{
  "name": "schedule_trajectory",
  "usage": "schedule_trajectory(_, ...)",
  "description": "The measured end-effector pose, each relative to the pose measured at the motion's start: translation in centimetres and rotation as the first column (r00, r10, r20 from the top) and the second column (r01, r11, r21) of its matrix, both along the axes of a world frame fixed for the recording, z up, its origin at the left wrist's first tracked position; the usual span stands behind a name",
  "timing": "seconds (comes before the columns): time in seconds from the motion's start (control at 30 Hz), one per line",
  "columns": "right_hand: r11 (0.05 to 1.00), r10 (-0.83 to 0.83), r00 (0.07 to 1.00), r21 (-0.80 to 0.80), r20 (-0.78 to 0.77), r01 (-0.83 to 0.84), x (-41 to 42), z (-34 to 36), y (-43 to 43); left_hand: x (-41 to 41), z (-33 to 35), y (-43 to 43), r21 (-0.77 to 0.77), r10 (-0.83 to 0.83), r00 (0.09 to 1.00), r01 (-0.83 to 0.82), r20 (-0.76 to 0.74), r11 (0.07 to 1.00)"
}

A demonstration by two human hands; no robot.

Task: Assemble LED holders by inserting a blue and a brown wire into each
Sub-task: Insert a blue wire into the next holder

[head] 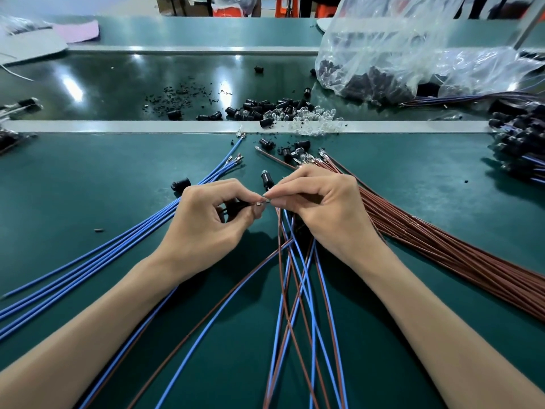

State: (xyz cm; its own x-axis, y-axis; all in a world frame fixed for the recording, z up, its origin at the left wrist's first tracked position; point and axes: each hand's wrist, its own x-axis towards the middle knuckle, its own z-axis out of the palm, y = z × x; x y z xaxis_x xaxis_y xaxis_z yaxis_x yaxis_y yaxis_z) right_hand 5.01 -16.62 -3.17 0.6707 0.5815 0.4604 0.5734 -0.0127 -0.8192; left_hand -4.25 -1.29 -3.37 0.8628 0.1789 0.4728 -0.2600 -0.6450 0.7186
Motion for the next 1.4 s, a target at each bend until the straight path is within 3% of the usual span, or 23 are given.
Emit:
schedule_trajectory(0.1,0.999,0.016,0.996,0.039,-0.082,-0.013,-0.1,-0.1,0.0,-0.1,0.0,0.1,-0.009,-0.016,1.000,0.016,0.007,1.000)
schedule_trajectory(0.27,0.998,0.010,0.996,0.067,-0.087,-0.004,-0.1,0.1,0.1,0.0,0.1,-0.1,-0.065,0.007,1.000,-0.008,-0.011,0.998)
schedule_trajectory(0.53,1.000,0.000,0.998,0.029,-0.068,0.002,0.0,-0.1,0.2,-0.1,0.4,-0.3,-0.195,0.042,0.995,-0.059,-0.088,0.979)
schedule_trajectory(0.73,1.000,0.002,1.000,0.005,-0.005,-0.002,-0.1,-0.2,0.3,-0.1,0.7,-0.4,-0.266,0.058,0.998,-0.063,-0.030,0.962)
schedule_trajectory(0.9,0.999,-0.026,1.000,0.043,0.008,0.025,-0.1,-0.2,0.4,0.2,0.8,-0.4,-0.362,0.061,0.996,-0.083,-0.072,0.929)
schedule_trajectory(1.03,0.998,-0.007,1.000,0.064,-0.005,0.007,-0.2,-0.1,0.4,0.3,1.2,-0.2,-0.495,-0.003,0.978,-0.103,-0.208,0.863)
schedule_trajectory(1.17,0.996,0.018,0.999,0.086,-0.030,-0.015,-0.3,-0.1,0.4,0.2,1.8,0.2,-0.621,-0.171,0.923,-0.088,-0.345,0.779)
schedule_trajectory(1.4,0.995,0.013,0.998,0.101,-0.054,-0.007,-0.4,0.1,0.3,0.0,2.2,0.7,-0.694,-0.239,0.894,-0.105,-0.380,0.713)
